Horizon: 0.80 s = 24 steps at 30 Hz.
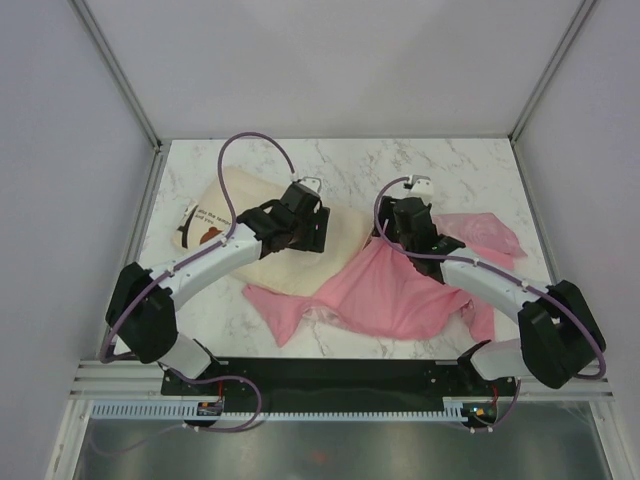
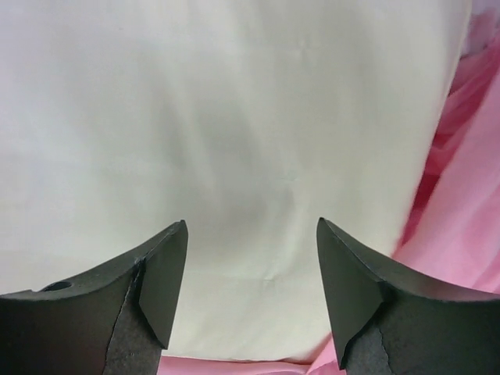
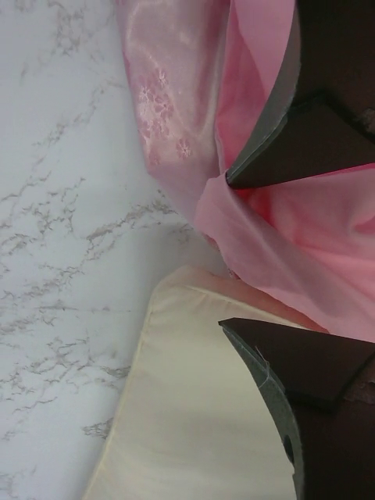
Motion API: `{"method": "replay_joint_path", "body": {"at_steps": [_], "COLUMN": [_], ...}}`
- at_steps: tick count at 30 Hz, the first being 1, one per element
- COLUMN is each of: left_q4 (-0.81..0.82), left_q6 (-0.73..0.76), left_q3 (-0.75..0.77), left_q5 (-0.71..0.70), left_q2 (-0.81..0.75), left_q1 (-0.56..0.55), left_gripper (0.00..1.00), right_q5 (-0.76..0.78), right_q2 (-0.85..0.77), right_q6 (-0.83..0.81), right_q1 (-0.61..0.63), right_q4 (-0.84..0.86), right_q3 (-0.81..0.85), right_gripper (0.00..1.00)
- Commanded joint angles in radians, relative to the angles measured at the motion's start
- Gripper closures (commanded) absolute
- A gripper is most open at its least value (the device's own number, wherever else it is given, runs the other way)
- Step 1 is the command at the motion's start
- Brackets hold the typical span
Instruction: Put the pillow into the pillowcase
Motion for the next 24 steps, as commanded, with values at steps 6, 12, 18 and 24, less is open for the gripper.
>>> {"method": "replay_joint_path", "body": {"at_steps": [6,12,18,24], "left_q4": [0.111,0.169,0.172,0.175], "left_q6": [0.044,0.095,0.135,0.152], "left_q3": [0.000,0.049,0.137,0.166], "left_q5": [-0.022,0.054,0.067,0.076], "left_q2": [0.027,0.081,0.144,0.234], "left_q1": [0.075,0.049,0.035,0.037], "left_gripper": [0.25,0.23,0.22,0.21], "right_q5": [0.004,-0.046,-0.023,-0.089], "right_q2": [-0.113,-0.039,-0.082,0.139], "right_q6": [-0.134,-0.164,-0.174,-0.197], "right_q1": [-0.005,-0.005,-0.008,-0.051], "right_q4": [-0.186,-0.289,-0.326,-0.446], "right_q3": [0.180,0.250,0.276,0.443], "right_gripper": [0.24,0.23,0.24,0.18]}}
